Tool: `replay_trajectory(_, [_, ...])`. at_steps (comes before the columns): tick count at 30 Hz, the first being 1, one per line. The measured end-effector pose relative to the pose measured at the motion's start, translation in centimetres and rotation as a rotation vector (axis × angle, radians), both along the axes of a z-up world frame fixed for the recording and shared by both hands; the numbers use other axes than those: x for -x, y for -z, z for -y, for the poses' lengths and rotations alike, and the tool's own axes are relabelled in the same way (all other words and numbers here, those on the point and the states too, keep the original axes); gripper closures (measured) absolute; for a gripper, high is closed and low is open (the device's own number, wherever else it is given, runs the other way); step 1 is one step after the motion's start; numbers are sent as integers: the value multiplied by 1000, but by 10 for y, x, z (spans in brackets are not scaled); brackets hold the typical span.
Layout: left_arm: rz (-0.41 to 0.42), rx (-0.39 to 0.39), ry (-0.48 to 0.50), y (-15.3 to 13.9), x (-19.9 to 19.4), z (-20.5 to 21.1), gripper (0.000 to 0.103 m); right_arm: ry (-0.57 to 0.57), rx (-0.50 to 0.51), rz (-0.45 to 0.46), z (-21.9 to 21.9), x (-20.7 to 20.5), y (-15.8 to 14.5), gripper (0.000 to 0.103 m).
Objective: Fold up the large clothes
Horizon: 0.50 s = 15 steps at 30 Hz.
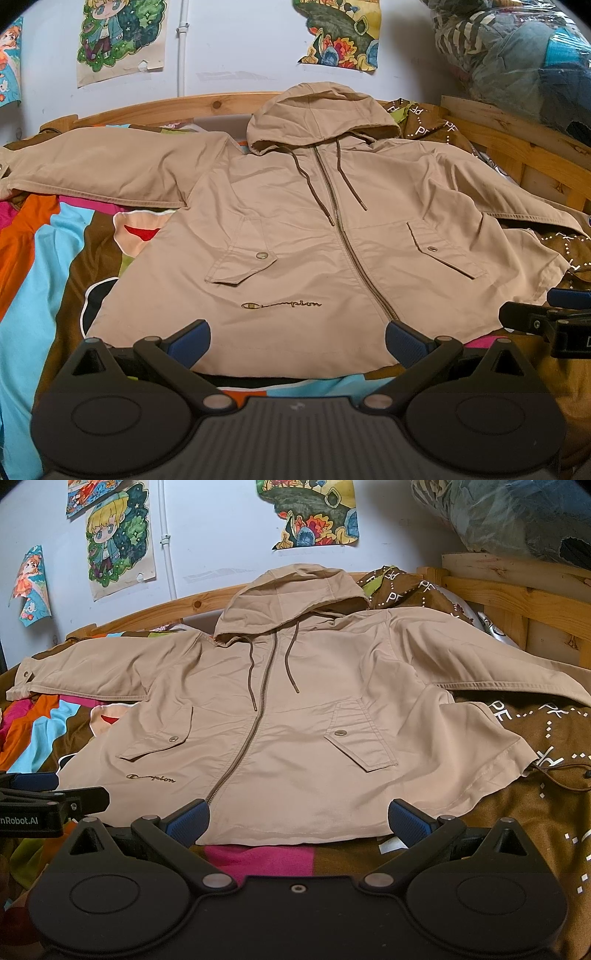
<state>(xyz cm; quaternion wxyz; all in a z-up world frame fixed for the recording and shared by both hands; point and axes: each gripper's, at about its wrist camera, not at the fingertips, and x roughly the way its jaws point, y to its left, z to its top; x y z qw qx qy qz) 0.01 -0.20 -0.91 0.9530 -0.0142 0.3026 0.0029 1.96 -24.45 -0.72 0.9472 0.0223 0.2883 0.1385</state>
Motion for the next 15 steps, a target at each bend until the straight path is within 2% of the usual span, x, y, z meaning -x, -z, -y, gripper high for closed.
replay_trajectory(15, [-2,1,0,4,-3,-2,1,8,1,-2,1,-6,4,1])
